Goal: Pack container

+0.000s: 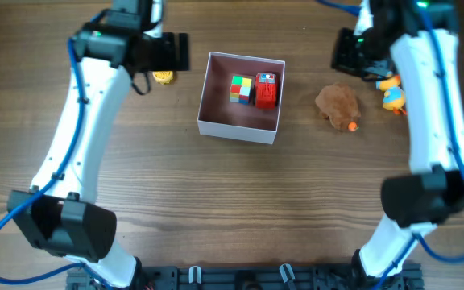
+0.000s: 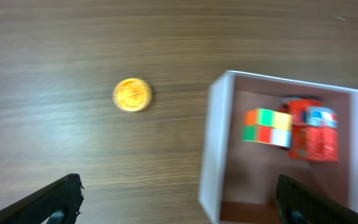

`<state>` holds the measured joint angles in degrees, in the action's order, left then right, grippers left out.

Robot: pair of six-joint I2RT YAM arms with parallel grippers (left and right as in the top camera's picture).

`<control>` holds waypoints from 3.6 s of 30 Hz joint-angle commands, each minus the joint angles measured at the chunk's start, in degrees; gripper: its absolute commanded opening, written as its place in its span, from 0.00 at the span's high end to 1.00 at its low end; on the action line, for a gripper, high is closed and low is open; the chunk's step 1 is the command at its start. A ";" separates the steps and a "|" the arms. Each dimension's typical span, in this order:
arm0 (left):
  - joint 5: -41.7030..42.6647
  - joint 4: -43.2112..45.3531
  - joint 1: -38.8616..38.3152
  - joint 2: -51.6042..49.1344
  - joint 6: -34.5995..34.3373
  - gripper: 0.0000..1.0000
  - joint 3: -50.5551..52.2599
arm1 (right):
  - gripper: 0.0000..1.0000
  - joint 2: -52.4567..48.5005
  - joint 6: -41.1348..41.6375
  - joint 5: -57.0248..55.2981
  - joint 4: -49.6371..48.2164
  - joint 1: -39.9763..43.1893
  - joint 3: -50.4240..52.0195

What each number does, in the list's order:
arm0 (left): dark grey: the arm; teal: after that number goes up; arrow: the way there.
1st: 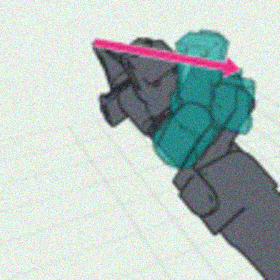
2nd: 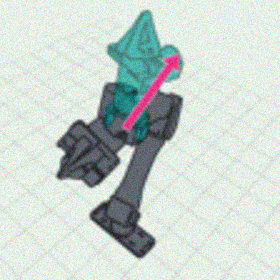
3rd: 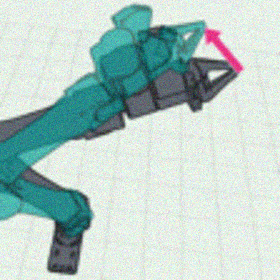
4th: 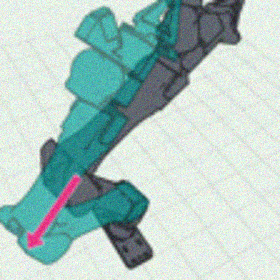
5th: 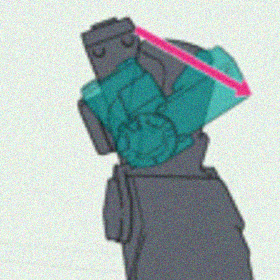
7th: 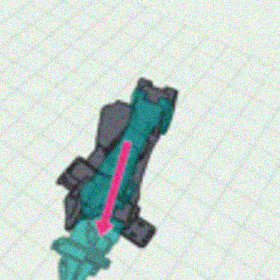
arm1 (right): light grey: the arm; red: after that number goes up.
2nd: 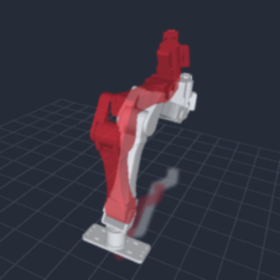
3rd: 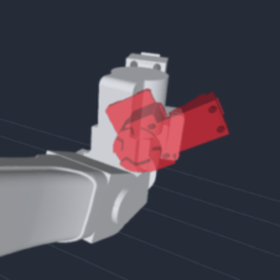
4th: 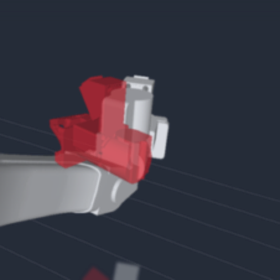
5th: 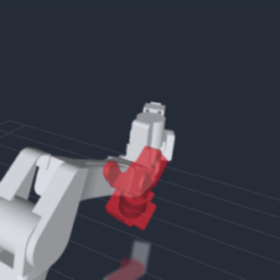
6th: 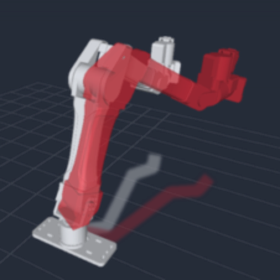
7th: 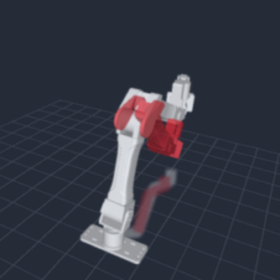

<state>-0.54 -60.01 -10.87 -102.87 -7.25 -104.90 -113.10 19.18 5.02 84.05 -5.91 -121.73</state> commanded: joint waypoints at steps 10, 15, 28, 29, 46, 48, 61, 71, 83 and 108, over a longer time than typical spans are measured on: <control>1.60 14.78 5.42 -13.70 1.03 0.00 -0.15 | 0.94 -21.99 -2.93 2.93 -6.38 -6.73 0.35; 2.67 19.08 5.38 -22.38 4.04 0.00 -0.15 | 0.92 -22.03 -7.17 8.81 -6.97 -9.68 0.35; 5.44 24.13 5.38 -30.10 6.99 0.01 -0.11 | 0.90 -22.03 -4.13 8.15 -7.61 -9.84 0.35; 5.44 23.80 5.38 -30.75 6.99 0.00 -0.11 | 0.90 -22.03 -4.15 8.13 -7.10 -9.84 0.35; 5.42 17.00 5.38 -32.15 6.82 0.33 -0.11 | 0.91 -22.03 -4.20 7.93 -3.08 -9.81 0.35; 5.42 16.70 5.38 -32.15 6.84 0.39 -0.11 | 0.91 -22.03 -4.20 7.93 -3.06 -9.81 0.33; 3.50 22.21 5.38 -32.13 6.84 0.24 -0.11 | 0.91 -22.01 -4.20 7.91 -2.23 -9.81 0.33; 3.50 22.51 5.38 -32.13 6.84 0.50 -0.11 | 0.91 -22.01 -4.44 7.89 -0.92 -9.81 0.33; 3.48 16.26 4.92 -19.32 6.86 0.76 -0.13 | 0.96 -15.32 -0.98 1.40 -2.38 -6.21 0.11; 1.99 12.22 -9.49 -23.69 9.81 0.96 -0.11 | 0.89 4.46 -2.69 -0.74 -1.01 1.49 0.24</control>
<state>2.00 -48.10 -21.65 -126.26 1.48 -104.97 -109.49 16.60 5.45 82.96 -4.56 -121.23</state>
